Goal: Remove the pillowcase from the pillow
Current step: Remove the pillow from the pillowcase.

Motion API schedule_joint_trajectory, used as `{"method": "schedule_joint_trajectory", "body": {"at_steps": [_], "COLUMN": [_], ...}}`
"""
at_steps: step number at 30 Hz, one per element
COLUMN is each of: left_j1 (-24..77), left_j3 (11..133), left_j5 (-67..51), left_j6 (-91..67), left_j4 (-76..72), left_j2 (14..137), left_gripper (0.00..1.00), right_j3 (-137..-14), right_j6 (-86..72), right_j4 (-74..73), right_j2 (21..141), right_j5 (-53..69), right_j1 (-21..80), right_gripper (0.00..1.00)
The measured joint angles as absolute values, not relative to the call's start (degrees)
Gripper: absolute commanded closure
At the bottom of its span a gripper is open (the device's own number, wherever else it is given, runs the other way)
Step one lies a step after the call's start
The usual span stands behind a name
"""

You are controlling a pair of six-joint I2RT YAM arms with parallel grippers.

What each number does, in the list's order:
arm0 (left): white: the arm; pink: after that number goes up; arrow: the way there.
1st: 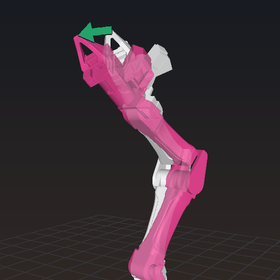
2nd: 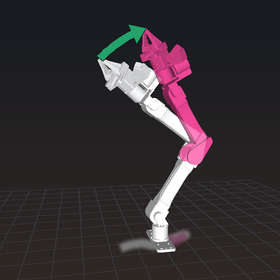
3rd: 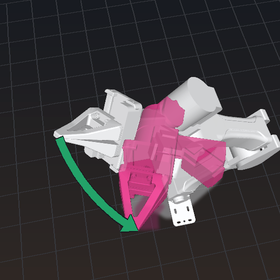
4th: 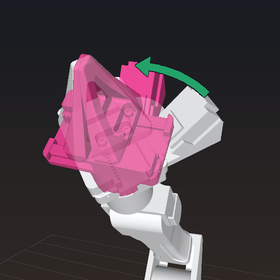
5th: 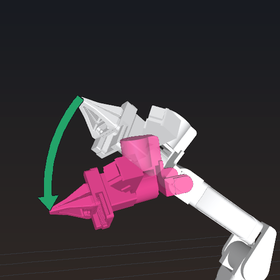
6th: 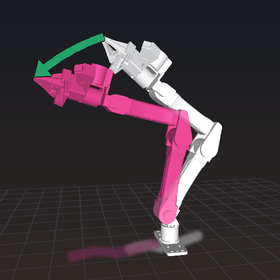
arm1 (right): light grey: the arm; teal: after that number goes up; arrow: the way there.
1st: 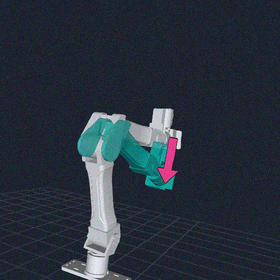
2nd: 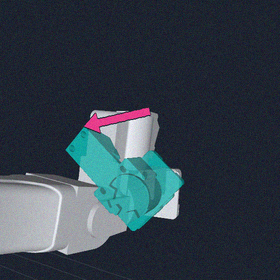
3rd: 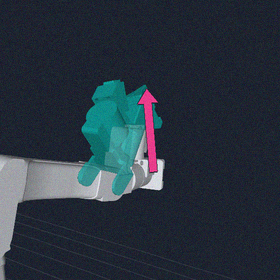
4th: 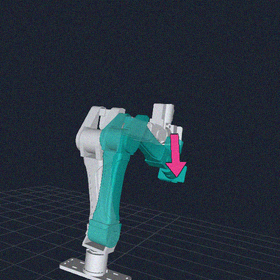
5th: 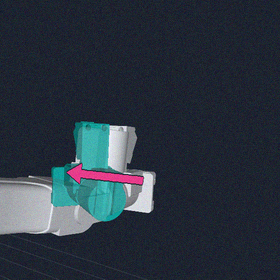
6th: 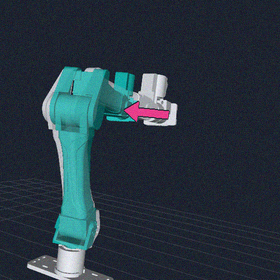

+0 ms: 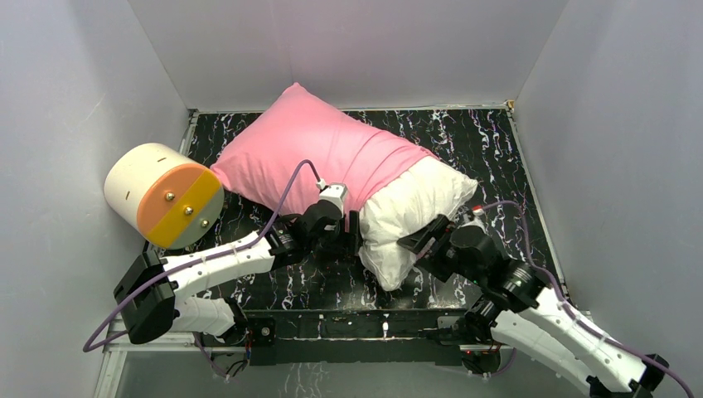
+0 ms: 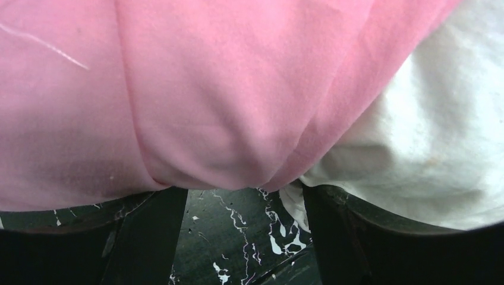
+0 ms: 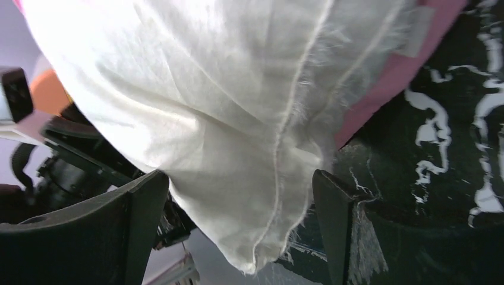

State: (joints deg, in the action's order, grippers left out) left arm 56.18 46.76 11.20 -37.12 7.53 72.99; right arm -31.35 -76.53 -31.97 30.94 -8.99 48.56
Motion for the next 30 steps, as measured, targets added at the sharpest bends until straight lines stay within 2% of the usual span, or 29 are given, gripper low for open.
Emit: {"method": "schedule_joint_trajectory", "body": {"at_steps": [4, 6, 10, 13, 14, 15, 16, 18, 21, 22, 26, 30], "left_j1": [56.2, 56.2, 56.1, 56.0, 56.0, 56.0, 55.9, 55.9, 55.8, 55.8, 55.8, 55.8], "left_j3": [46.8, 46.8, 46.8, 46.8, 46.8, 46.8, 46.8, 46.8, 47.0, 47.0, 46.0, 43.8], "left_j5": [11.2, 11.0, 8.9, 6.5, 5.6, 4.8, 3.3, 2.2, 2.0, 2.2, 3.0, 1.3], "left_j6": [-37.0, -36.8, -36.0, -36.0, -36.0, -36.0, -36.0, -36.0, -35.9, -35.8, -36.4, -37.9], "left_j4": [7.3, 7.2, 6.6, 6.0, 5.9, 5.8, 5.8, 6.2, 7.1, 7.7, 8.2, 7.1], "left_j2": [73.0, 73.0, 73.0, 73.0, 73.0, 73.0, 73.0, 73.0, 72.3, 71.5, 64.1, 56.1], "left_gripper": [0.33, 0.33, 0.30, 0.29, 0.28, 0.27, 0.26, 0.23, 0.18, 0.16, 0.03, 0.02], "right_j3": [-34.1, -33.4, -25.6, -16.1, -13.6, -11.0, -7.3, -6.8, -11.7, -14.1, -21.4, -23.6], "right_j6": [-80.2, -80.4, -79.5, -79.4, -79.5, -79.8, -80.7, -80.2, -77.3, -76.1, -73.2, -72.4], "right_j4": [-43.4, -44.4, -37.4, -24.9, -20.7, -15.6, -5.8, -0.2, 0.9, -0.4, -6.0, -7.6], "right_j2": [22.9, 20.7, 14.7, 14.6, 15.7, 17.5, 22.2, 26.0, 31.7, 33.0, 33.6, 33.2], "right_j5": [-16.5, -16.7, -11.7, -5.2, -3.7, -2.2, 0.1, 0.7, 0.1, -0.9, -6.0, -8.4], "right_j1": [48.5, 48.5, 48.5, 48.5, 48.5, 48.5, 48.4, 48.3, 48.4, 48.4, 48.4, 48.4], "right_gripper": [0.01, 0.01, 0.01, 0.01, 0.06, 0.27, 0.34, 0.48, 0.79, 0.84, 0.88, 0.94]}}
